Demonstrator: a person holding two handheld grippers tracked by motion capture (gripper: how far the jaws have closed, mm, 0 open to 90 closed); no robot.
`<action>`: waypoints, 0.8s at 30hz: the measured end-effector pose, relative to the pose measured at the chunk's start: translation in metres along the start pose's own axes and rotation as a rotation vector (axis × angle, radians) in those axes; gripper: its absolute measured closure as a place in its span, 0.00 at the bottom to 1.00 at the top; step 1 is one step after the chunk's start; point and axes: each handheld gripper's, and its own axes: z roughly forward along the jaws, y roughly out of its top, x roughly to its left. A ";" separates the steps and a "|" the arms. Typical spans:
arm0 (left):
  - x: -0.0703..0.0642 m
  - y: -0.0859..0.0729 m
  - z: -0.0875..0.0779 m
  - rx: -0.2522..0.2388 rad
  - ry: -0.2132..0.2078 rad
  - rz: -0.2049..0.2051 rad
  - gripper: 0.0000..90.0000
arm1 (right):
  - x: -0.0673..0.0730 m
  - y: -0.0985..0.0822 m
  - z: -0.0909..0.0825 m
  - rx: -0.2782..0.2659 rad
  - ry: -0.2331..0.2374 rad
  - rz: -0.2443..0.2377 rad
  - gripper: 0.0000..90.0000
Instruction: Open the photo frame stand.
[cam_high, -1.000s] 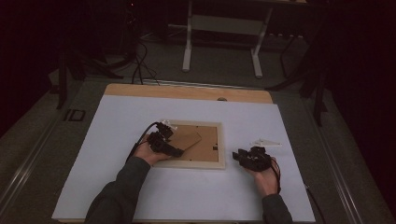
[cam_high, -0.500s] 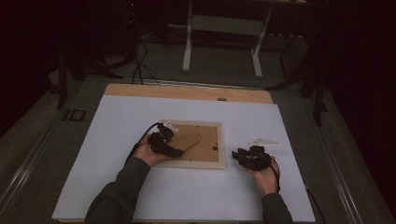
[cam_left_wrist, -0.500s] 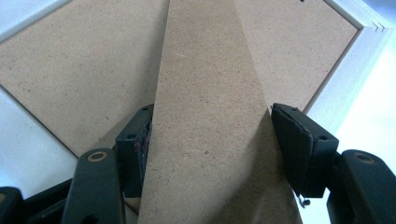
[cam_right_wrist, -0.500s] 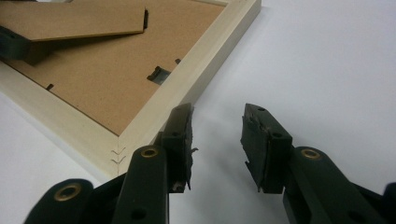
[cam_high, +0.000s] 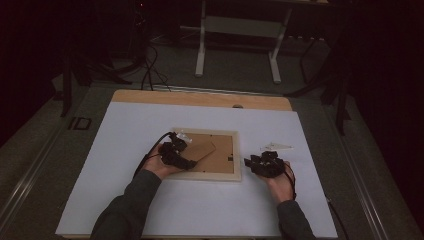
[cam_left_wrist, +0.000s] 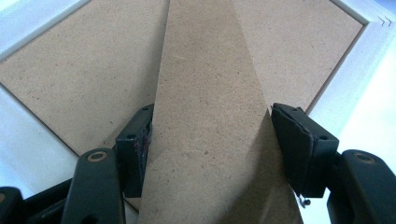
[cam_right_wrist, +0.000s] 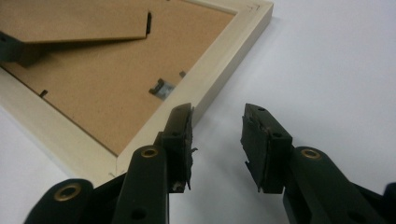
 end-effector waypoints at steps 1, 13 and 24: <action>-0.001 0.000 0.000 -0.001 0.004 0.002 0.42 | 0.000 0.002 0.000 -0.003 0.002 -0.001 0.69; -0.008 0.000 -0.005 -0.026 0.046 0.040 0.42 | -0.002 0.027 -0.005 -0.005 -0.004 -0.029 0.69; -0.017 -0.002 -0.010 -0.054 0.093 0.088 0.42 | -0.002 0.047 -0.006 0.016 -0.018 -0.060 0.69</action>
